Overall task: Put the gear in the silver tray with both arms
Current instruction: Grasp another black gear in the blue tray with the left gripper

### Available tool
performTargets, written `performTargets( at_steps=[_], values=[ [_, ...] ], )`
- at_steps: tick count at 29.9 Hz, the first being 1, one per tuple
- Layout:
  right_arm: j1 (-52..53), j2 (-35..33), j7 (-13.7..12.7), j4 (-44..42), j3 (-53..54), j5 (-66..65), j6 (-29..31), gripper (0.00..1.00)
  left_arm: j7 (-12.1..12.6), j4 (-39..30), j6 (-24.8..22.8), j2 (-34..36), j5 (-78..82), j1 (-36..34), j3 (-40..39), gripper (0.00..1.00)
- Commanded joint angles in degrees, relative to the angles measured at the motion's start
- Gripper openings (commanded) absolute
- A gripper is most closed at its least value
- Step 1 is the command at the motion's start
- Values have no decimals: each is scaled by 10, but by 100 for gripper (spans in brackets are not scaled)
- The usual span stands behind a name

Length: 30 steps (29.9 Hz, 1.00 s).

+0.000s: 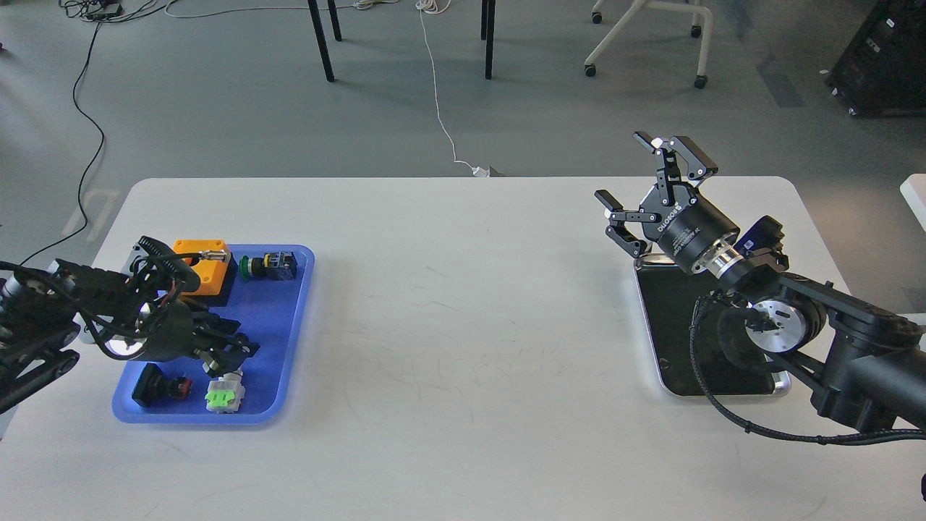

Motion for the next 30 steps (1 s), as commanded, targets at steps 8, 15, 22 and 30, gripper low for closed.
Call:
performTargets(
  at_steps=[8,15,22,30],
  values=[
    [-8,0,0,2,5,0,1,96,0,24,1,-9,0,0,0,47],
    [-9,0,0,2,5,0,1,96,0,34,2,-11,0,1,0,47],
    [-8,0,0,2,5,0,1,96,0,35,2,-11,0,0,12,43],
    [-9,0,0,2,5,0,1,96,0,35,2,-11,0,0,13,20]
  ],
)
